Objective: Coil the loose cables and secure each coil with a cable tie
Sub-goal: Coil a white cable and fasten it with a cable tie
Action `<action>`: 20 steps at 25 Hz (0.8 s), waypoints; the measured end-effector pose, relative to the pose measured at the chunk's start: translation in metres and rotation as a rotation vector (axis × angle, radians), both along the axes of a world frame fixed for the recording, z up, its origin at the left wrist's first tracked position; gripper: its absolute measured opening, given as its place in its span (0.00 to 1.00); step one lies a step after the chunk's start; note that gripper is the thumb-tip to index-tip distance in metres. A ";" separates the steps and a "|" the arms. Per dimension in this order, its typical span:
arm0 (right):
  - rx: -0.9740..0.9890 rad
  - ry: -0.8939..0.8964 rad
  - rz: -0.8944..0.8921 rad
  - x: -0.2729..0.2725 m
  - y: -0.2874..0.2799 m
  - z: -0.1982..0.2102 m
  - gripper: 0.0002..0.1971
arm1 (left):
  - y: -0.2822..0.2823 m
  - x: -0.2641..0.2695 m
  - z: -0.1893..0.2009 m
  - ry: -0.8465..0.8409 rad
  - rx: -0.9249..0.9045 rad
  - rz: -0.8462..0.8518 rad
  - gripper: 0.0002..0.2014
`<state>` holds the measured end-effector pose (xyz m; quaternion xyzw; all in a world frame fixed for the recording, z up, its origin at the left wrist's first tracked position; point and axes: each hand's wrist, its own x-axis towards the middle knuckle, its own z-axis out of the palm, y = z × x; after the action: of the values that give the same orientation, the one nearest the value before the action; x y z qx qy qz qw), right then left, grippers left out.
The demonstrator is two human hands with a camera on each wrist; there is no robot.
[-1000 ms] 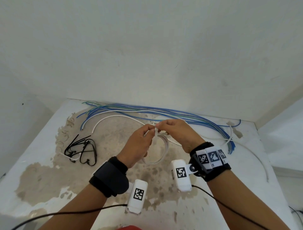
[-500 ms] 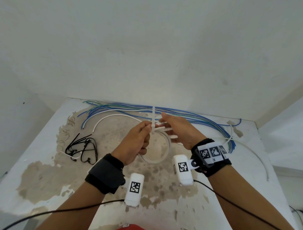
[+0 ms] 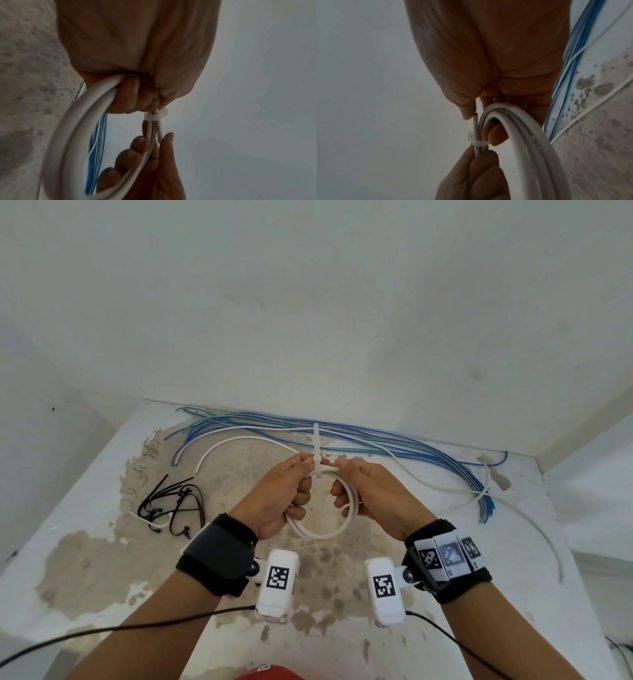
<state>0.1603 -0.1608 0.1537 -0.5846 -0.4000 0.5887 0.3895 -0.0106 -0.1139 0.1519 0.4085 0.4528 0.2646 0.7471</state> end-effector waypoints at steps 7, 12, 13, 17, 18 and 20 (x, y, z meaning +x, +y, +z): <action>0.015 0.265 -0.113 -0.008 0.002 -0.009 0.09 | 0.005 -0.002 -0.001 -0.199 -0.191 -0.001 0.12; 0.010 0.226 -0.154 -0.015 -0.002 -0.010 0.11 | 0.004 -0.001 0.002 -0.074 -0.081 -0.050 0.12; 0.004 0.216 -0.159 -0.016 -0.001 -0.011 0.12 | 0.003 -0.001 0.003 -0.041 -0.062 -0.046 0.12; -0.076 0.236 -0.160 -0.015 -0.001 -0.009 0.16 | 0.002 -0.001 0.002 0.000 -0.049 -0.036 0.12; -0.099 0.209 -0.142 -0.014 -0.002 -0.007 0.17 | 0.003 -0.001 0.002 0.003 -0.052 -0.041 0.11; -0.133 0.048 -0.092 -0.012 0.001 0.000 0.24 | 0.003 -0.003 0.001 0.015 -0.049 -0.059 0.11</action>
<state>0.1483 -0.1596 0.1542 -0.6128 -0.3232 0.6092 0.3860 -0.0132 -0.1112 0.1527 0.4050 0.4524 0.2283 0.7610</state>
